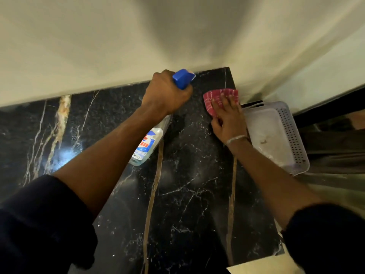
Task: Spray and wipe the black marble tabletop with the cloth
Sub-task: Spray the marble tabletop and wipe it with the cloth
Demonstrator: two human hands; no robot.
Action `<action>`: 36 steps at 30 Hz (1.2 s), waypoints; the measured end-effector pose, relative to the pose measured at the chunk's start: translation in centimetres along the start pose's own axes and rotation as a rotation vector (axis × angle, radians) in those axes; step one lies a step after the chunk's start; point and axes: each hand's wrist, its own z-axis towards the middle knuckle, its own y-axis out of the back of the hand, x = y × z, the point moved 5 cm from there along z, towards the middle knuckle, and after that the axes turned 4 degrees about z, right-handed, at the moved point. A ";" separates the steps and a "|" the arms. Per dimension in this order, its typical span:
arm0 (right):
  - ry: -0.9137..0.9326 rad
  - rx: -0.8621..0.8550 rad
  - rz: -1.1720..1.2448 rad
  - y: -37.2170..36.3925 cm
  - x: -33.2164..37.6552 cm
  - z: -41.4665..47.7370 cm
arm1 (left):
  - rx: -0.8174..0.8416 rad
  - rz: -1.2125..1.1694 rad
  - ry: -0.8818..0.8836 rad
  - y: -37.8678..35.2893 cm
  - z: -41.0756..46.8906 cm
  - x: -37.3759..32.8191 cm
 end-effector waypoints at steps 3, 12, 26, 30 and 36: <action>-0.004 -0.012 0.030 -0.5 0.9 -5.7 | -0.003 -0.021 -0.008 -0.1 -0.1 0.1; -0.141 -0.013 -0.030 -0.4 0.7 5.5 | -0.016 -0.003 0.068 1.9 0.3 3.0; -0.099 -0.030 0.030 -0.8 3.4 10.7 | -0.037 0.332 0.056 6.6 0.7 6.4; -0.125 -0.044 0.011 -0.8 3.8 10.8 | -0.138 0.273 0.133 9.0 -0.1 9.9; -0.131 -0.043 -0.009 -3.1 9.5 10.9 | -0.175 0.222 0.144 11.6 -1.5 14.5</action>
